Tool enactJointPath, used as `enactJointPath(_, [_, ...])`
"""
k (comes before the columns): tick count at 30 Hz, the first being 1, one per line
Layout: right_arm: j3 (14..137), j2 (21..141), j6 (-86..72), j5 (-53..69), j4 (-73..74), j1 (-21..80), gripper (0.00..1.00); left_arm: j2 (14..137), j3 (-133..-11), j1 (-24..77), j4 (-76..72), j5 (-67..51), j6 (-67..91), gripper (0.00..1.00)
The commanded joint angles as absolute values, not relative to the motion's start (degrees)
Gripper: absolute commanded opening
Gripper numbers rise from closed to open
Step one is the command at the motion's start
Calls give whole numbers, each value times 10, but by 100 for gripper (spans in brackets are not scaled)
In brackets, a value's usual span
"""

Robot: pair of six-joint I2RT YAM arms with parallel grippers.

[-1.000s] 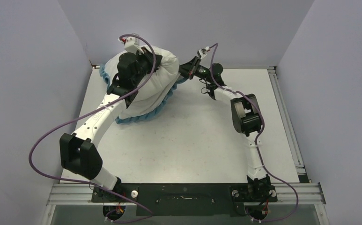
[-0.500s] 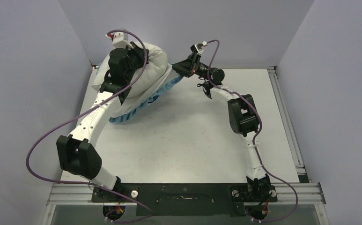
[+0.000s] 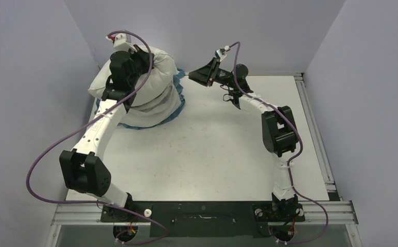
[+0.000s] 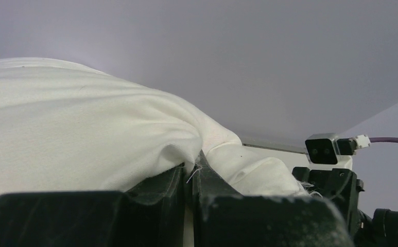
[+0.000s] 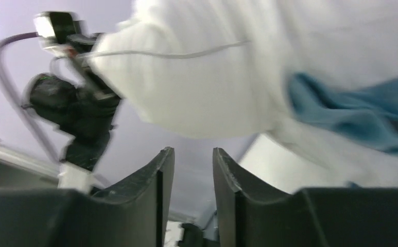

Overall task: Put the pillow into the pillowcase
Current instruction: Stuff the pillow into the pillowcase.

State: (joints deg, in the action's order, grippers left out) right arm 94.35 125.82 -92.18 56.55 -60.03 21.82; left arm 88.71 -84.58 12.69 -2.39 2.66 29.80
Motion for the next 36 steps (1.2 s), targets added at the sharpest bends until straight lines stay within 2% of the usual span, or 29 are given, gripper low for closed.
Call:
enactJointPath(1, [981, 1175, -526, 544, -132, 241, 38, 896, -873, 95, -18, 32, 302, 0])
enactJointPath(3, [1006, 1174, -419, 495, 3, 260, 45, 904, -886, 93, -15, 20, 314, 0])
enactJointPath(6, [1058, 1191, -291, 408, 135, 296, 46, 915, -905, 90, -10, 12, 328, 0])
enactJointPath(11, [1156, 1240, -184, 307, 222, 353, 46, 926, -931, 86, -4, 4, 343, 0])
enactJointPath(16, [1230, 1277, -164, 305, 224, 392, 45, 942, -958, 79, 14, 0, 363, 0])
enactJointPath(21, [1204, 1277, -162, 257, 201, 428, 44, 959, -985, 69, 28, -14, 394, 0])
enactJointPath(26, [1188, 1296, -201, 194, 123, 425, 44, 959, -990, 61, 19, -19, 418, 0])
enactJointPath(36, [1250, 1387, -268, 193, 65, 423, 43, 960, -983, 53, -14, -45, 463, 0])
